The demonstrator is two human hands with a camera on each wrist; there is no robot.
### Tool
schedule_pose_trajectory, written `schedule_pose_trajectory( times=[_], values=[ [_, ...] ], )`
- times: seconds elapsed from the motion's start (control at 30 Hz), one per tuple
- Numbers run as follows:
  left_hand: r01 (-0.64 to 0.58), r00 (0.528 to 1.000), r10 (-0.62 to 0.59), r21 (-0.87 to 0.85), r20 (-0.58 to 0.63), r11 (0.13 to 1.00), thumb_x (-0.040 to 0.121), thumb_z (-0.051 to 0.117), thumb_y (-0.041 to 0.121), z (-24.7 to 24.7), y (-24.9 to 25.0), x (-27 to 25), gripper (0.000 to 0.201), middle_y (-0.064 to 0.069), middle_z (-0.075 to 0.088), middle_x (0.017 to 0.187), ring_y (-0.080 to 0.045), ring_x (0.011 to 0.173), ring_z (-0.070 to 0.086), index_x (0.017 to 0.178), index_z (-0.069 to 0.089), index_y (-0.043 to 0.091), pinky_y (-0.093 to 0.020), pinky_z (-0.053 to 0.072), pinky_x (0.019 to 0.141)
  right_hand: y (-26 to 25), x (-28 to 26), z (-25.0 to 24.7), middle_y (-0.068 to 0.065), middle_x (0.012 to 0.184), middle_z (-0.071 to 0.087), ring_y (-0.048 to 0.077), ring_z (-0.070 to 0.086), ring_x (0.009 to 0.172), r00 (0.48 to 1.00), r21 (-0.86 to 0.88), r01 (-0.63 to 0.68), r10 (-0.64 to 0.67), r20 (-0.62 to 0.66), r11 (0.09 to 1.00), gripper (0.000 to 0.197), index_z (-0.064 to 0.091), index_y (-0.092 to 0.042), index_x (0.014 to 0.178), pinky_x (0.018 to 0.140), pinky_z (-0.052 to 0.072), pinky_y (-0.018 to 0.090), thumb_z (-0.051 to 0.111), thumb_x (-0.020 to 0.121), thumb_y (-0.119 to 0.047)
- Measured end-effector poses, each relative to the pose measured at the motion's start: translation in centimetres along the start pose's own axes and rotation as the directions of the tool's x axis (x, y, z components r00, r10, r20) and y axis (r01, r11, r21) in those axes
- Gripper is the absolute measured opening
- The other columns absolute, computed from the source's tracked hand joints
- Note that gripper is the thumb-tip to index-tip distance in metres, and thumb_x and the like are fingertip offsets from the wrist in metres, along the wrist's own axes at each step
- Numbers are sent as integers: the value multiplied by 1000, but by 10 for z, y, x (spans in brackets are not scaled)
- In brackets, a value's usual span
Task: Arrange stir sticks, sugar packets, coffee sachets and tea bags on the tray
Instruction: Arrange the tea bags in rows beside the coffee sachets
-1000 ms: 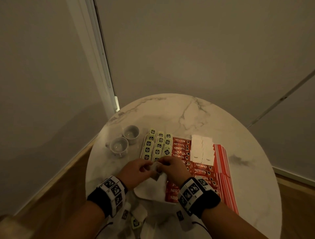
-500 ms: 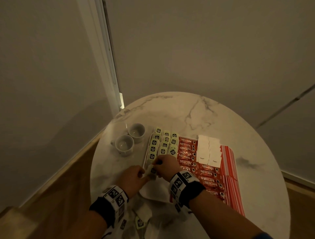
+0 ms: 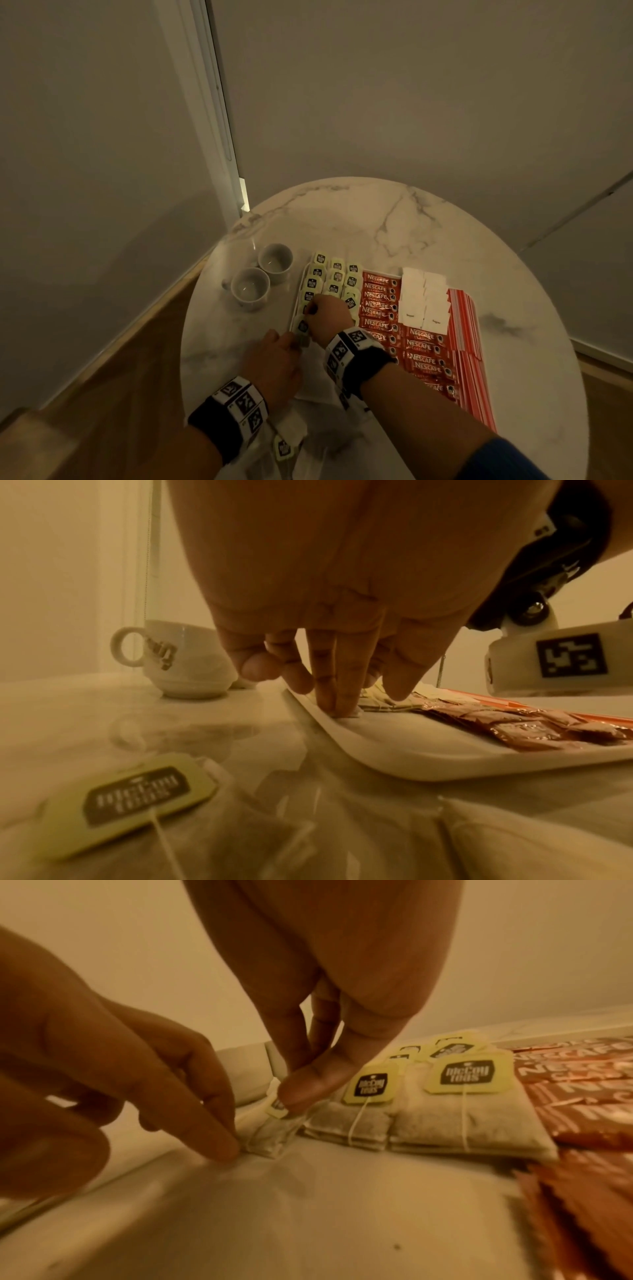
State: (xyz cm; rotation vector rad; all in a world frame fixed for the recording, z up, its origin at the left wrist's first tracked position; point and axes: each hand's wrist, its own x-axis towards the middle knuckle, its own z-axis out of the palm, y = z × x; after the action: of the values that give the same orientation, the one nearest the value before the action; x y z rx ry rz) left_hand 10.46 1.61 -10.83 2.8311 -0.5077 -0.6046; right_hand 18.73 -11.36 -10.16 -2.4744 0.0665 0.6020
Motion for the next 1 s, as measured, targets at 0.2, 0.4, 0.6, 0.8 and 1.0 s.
schedule_pose_trajectory(
  times=[0.2, 0.4, 0.6, 0.8, 1.0],
  values=[
    [22, 998, -27, -82, -60, 996, 93, 42, 34, 0, -2, -3, 39, 5, 43, 129, -19, 111, 38, 127, 54, 20, -32, 40, 94, -4, 0, -1, 11, 106, 63, 26, 60, 97, 996, -103, 60, -67, -62, 993, 17, 67, -7, 100, 87, 51, 36, 54, 89, -10],
    [38, 963, -123, -330, -238, 943, 93, 50, 24, -32, -25, -17, 18, 7, 52, 99, -5, 90, 47, 98, 66, 19, -17, 39, 82, 5, -24, -13, 0, 98, 61, 15, 58, 89, 978, 15, 143, -139, -155, 990, 9, 64, -16, 92, 86, 51, 31, 59, 91, -24],
    [168, 974, -210, -345, -88, 923, 91, 56, 23, -38, -59, -42, 19, 6, 52, 107, -9, 90, 53, 109, 63, 22, -21, 42, 80, 17, -82, -5, -7, 98, 61, 6, 56, 86, 938, -17, 345, -344, 46, 939, 14, 66, -22, 102, 84, 48, 22, 61, 91, -29],
    [291, 955, -295, -193, 7, 937, 86, 61, 34, -15, -73, -61, 48, 1, 45, 124, -18, 116, 49, 132, 48, 25, -28, 40, 96, 32, -118, 20, -1, 110, 59, 19, 58, 99, 886, -208, 437, -380, 266, 875, 25, 61, -23, 114, 87, 49, 33, 55, 91, -32],
    [369, 929, -364, -144, 62, 918, 84, 59, 46, 8, -69, -57, 62, -4, 38, 131, -25, 120, 44, 138, 40, 22, -33, 38, 102, 38, -134, 47, 15, 114, 57, 37, 58, 102, 852, -434, 504, -346, 393, 747, 38, 51, -12, 118, 79, 49, 42, 51, 91, -39]
  ],
)
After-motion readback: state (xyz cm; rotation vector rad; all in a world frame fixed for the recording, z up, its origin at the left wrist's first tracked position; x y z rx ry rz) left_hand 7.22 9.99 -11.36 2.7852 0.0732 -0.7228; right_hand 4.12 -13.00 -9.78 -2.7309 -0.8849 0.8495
